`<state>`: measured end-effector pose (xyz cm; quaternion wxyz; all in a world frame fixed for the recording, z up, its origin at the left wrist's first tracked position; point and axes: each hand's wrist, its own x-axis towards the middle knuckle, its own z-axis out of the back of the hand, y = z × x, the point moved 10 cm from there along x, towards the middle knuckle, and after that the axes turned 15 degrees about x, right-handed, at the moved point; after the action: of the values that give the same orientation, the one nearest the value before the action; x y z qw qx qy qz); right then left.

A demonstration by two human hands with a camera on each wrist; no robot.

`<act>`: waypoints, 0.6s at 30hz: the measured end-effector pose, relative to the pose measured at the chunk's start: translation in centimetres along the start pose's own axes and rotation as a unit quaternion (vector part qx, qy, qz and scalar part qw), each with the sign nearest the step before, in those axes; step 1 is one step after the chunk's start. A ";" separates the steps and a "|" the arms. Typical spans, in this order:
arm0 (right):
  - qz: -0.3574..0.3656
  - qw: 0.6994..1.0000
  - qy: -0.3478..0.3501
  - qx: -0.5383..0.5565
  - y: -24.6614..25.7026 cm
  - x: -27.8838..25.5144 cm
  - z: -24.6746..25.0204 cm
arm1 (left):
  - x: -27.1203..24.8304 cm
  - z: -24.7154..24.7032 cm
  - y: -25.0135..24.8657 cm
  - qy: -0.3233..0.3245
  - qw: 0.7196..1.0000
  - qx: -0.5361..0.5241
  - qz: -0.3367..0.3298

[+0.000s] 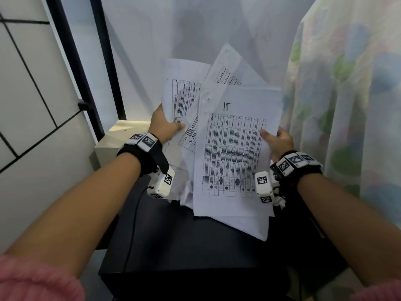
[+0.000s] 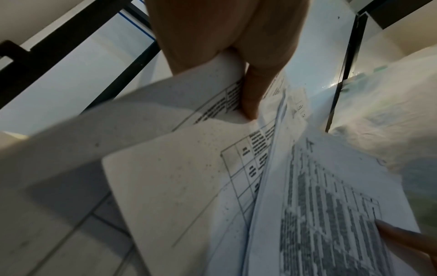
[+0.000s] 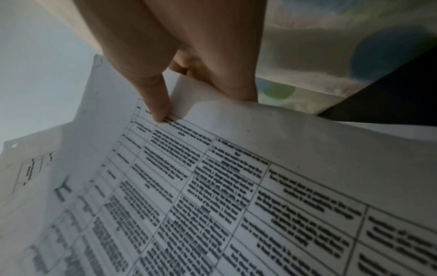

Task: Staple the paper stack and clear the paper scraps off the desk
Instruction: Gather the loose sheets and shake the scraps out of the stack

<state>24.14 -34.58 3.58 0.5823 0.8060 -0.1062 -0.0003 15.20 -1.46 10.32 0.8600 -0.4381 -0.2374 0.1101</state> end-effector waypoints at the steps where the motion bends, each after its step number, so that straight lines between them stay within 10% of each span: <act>1: -0.011 1.000 0.005 0.014 0.2 0.0 -0.3 | 0.1 0.2 -0.3 -0.002 1.000 -0.004 -0.005; 18: -0.071 0.972 0.108 0.195 6.0 0.2 -5.9 | -0.2 3.0 -8.0 0.067 0.990 -0.093 -0.082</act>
<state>24.04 -30.89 11.13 0.4201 0.9049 0.0168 0.0658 13.42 -4.20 18.25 0.8358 -0.5012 -0.2238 -0.0130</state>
